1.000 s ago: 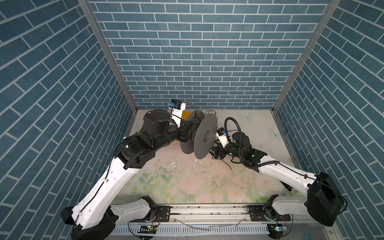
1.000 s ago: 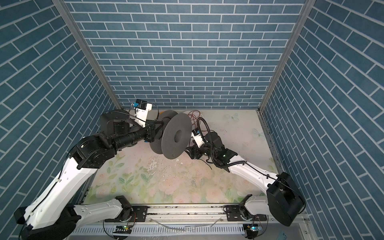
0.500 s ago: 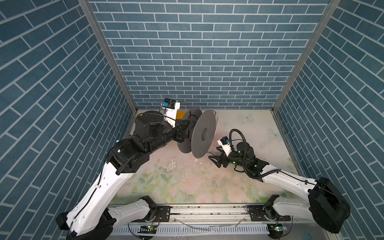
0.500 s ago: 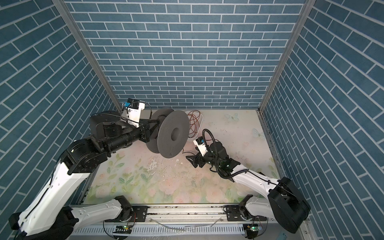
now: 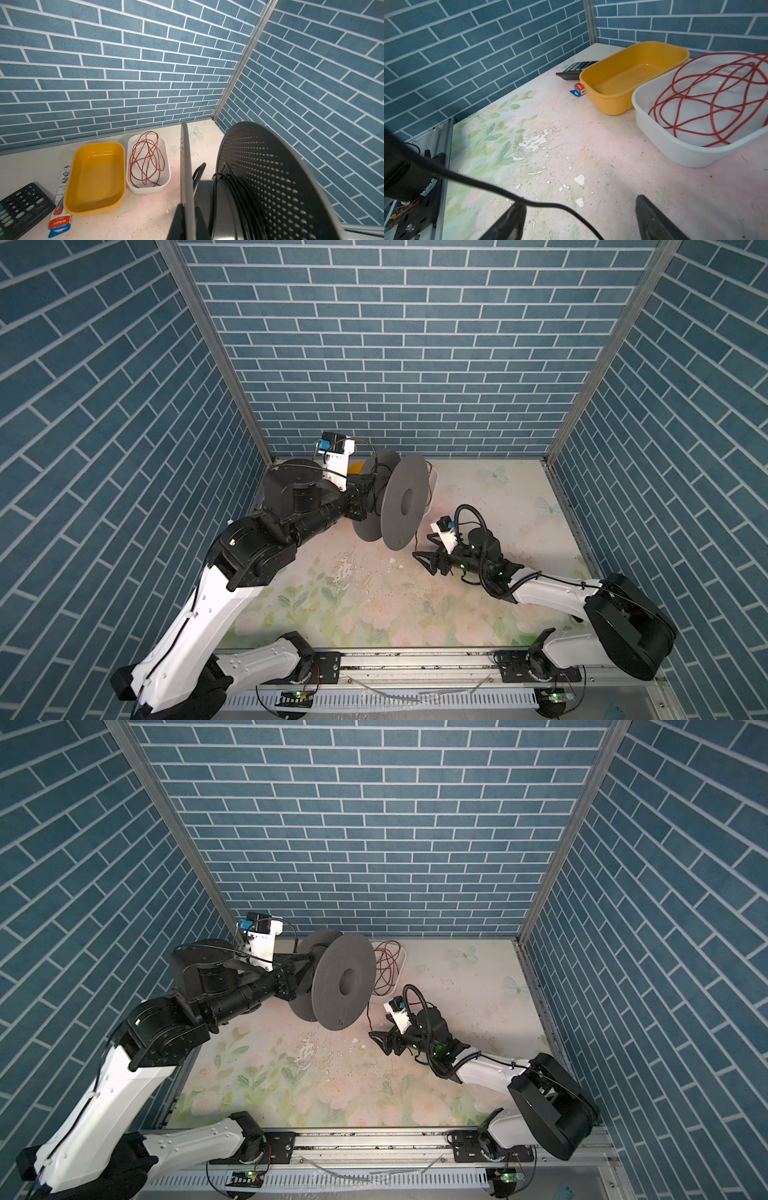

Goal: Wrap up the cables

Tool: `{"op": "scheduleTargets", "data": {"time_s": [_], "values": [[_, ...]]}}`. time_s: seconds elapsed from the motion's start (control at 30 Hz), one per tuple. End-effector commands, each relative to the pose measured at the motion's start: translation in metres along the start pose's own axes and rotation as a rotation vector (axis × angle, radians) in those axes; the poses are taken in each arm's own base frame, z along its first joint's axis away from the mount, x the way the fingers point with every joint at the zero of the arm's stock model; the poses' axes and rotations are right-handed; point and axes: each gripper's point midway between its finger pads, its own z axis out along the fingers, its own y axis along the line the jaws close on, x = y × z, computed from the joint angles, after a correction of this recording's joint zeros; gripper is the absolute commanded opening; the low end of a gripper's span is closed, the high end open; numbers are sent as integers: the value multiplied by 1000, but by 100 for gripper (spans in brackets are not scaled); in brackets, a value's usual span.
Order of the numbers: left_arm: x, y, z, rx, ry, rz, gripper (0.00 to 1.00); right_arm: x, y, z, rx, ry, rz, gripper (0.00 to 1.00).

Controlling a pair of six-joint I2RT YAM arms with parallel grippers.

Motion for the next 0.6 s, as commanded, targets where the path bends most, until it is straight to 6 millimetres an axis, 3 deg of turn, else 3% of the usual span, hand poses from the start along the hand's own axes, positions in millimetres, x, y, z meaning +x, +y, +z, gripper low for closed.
{"op": "scheduleTargets", "data": {"time_s": [0.0,0.3,0.57], "values": [[-33,-12,-12,48,-115,-30,0,-15,14,5,-76,-61,-46,80],[-31,-13,-8,52,-115,-41,0,-35,16,29,-122,-100,-54,74],[-30,-10,-7,42,-112,-39,0,-34,18,49,-168,-111,-19,57]]}}
